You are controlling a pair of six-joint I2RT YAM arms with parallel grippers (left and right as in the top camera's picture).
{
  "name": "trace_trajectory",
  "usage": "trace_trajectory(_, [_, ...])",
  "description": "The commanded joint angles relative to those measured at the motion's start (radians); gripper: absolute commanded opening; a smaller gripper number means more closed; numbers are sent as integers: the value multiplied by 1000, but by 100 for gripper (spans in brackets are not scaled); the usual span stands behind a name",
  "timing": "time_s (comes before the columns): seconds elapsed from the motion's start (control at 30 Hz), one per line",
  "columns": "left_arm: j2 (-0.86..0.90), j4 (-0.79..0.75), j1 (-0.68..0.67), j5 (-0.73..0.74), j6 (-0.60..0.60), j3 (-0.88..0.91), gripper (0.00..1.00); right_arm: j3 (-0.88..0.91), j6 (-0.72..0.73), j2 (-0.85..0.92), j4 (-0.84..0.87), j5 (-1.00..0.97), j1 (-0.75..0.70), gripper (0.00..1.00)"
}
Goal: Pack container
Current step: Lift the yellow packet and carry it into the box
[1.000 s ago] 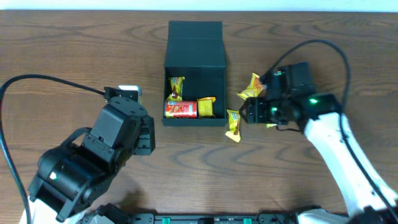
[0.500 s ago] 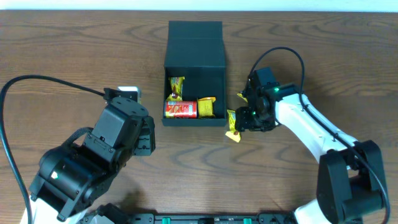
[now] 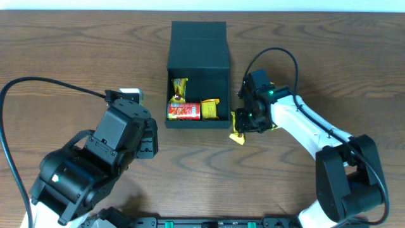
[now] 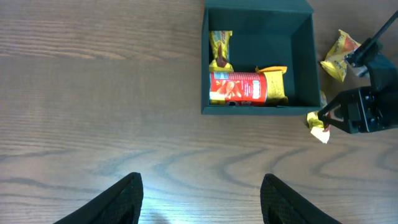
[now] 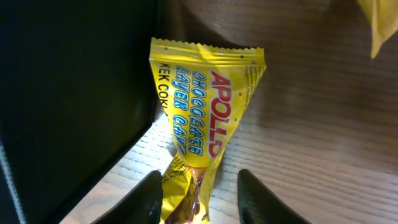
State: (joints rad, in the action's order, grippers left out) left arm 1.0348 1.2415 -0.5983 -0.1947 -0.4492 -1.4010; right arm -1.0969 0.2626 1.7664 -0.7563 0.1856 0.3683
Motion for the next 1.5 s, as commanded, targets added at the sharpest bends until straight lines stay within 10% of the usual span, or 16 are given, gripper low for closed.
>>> trace_trajectory(0.0, [-3, 3, 3, -15, -12, 5, 62, -11, 3, 5, 6, -3, 8, 27])
trace_trajectory(0.77, [-3, 3, 3, -21, -12, 5, 63, -28, 14, 44, 0, -2, -1, 1])
trace_trajectory(1.1, [-3, 3, 3, -42, -12, 5, 67, -406, 33, 18, -342, -175, -6, 1])
trace_trajectory(1.27, [-3, 3, 3, -69, -12, 5, 77, -564, 115, 12, -355, -170, 53, 1])
trace_trajectory(1.33, [-3, 3, 3, -102, -12, 5, 98, -570, 172, 13, -304, -171, 95, 2])
trace_trajectory(1.47, [-20, -4, 11, -157, -31, 5, 96, -569, 270, 26, -195, -170, 177, 2])
